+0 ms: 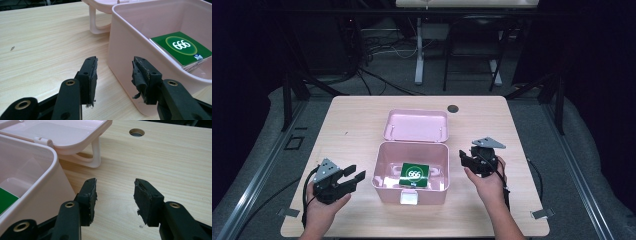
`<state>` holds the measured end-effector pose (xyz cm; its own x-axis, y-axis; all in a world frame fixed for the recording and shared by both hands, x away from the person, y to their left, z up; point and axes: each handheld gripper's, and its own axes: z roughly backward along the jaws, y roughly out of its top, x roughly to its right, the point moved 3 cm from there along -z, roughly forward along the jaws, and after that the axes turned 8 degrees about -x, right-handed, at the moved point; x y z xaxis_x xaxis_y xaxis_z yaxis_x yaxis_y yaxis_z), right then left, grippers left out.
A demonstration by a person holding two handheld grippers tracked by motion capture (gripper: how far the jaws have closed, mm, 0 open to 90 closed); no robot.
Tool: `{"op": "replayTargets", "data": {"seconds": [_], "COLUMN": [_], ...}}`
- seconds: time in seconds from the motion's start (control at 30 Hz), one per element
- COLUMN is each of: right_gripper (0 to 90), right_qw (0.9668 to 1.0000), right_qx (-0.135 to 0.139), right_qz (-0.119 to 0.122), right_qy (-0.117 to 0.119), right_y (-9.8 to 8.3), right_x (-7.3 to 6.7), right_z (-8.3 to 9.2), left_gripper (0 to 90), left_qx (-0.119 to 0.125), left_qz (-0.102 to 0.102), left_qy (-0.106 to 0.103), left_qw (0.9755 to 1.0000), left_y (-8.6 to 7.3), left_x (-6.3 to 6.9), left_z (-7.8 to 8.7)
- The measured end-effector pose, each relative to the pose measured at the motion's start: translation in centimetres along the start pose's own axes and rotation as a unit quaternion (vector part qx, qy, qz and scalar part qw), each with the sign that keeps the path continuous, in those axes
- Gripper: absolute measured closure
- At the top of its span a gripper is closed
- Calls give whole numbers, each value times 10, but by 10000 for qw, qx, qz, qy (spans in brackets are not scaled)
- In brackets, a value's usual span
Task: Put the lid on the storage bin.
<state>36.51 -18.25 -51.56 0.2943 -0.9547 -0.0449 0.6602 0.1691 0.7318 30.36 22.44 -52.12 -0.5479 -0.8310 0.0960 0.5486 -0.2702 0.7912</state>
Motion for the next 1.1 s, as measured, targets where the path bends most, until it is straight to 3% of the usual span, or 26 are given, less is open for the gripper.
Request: {"op": "replayTargets", "data": {"seconds": [0.27,0.37,0.67,0.87,1.0,1.1], "right_gripper": [525,526,530,526,526,526], "right_qw": [10000,10000,9996,9994,9994,9993], "right_qx": [24,7,113,178,124,94], "right_qz": [-67,-69,-254,-279,-281,-275], "right_qy": [58,65,72,96,157,227], "right_y": [1,1,7,13,15,21], "right_x": [1,1,6,8,7,8], "right_z": [0,1,7,9,8,8], "left_gripper": [545,557,625,633,656,661], "left_qx": [95,158,221,54,-74,-112], "left_qz": [13,20,-98,-112,-214,-303], "left_qy": [-83,-305,-482,-704,-724,-628], "left_qw": [9999,9994,9985,9974,9971,9975], "left_y": [4,12,24,26,25,24], "left_x": [4,10,21,30,34,36], "left_z": [4,9,13,1,-4,-6]}}
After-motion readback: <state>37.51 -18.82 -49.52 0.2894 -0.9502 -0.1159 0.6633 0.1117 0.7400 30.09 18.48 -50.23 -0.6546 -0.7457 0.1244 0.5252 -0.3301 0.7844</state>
